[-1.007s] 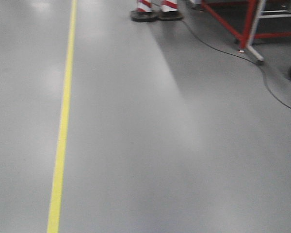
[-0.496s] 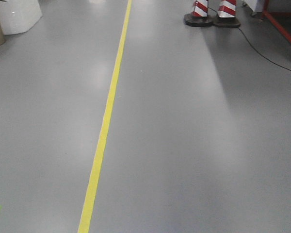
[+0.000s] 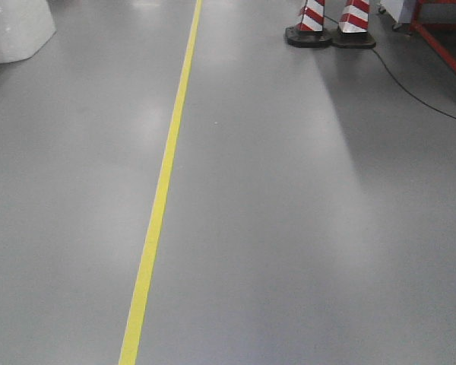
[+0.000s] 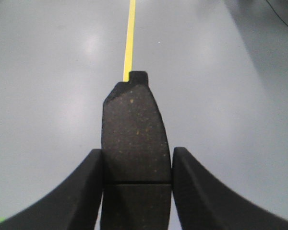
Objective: Move and align brake pads A on conveyor
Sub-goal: 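Drive along the yellow floor line past the striped cones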
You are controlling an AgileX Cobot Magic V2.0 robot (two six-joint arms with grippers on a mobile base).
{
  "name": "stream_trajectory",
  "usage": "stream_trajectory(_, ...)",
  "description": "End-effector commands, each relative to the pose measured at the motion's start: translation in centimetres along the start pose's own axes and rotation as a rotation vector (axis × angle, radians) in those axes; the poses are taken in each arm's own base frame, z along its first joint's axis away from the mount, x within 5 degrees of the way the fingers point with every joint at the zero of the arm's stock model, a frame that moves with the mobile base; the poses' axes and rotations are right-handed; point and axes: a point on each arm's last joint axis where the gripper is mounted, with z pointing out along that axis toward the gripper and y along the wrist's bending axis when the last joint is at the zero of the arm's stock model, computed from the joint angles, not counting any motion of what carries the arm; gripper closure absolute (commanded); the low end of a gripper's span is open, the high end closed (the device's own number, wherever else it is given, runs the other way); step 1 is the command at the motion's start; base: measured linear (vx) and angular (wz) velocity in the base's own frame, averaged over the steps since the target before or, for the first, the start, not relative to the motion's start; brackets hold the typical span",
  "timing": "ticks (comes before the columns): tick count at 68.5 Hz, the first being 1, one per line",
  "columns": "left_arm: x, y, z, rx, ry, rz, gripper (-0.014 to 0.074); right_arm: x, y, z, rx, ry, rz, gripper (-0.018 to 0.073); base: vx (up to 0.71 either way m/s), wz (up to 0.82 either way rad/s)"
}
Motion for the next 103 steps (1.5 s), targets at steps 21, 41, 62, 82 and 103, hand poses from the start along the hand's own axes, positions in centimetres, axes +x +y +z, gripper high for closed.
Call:
stream_trajectory(21, -1.7, -0.34, -0.65, 0.026, -0.118, -0.005, 0.0433, -1.87, -0.11, -0.4, 0.012, -0.13, -0.014, 0.0534, 0.36, -0.14)
stream_trajectory(41, -1.7, -0.34, -0.65, 0.026, -0.118, -0.005, 0.0433, -1.87, -0.11, -0.4, 0.012, -0.13, -0.014, 0.0534, 0.39, 0.01)
stream_trajectory(62, -1.7, -0.34, -0.65, 0.026, -0.118, -0.005, 0.0433, -1.87, -0.11, -0.4, 0.012, -0.13, -0.014, 0.0534, 0.46, 0.08)
stream_trajectory(82, -1.7, -0.34, -0.65, 0.026, -0.118, -0.005, 0.0433, -1.84, -0.11, -0.39, 0.011, -0.127, -0.014, 0.0534, 0.47, 0.07)
stream_trajectory(103, -1.7, -0.34, -0.65, 0.026, -0.118, -0.005, 0.0433, -1.84, -0.11, -0.39, 0.011, -0.127, -0.014, 0.0534, 0.46, 0.01)
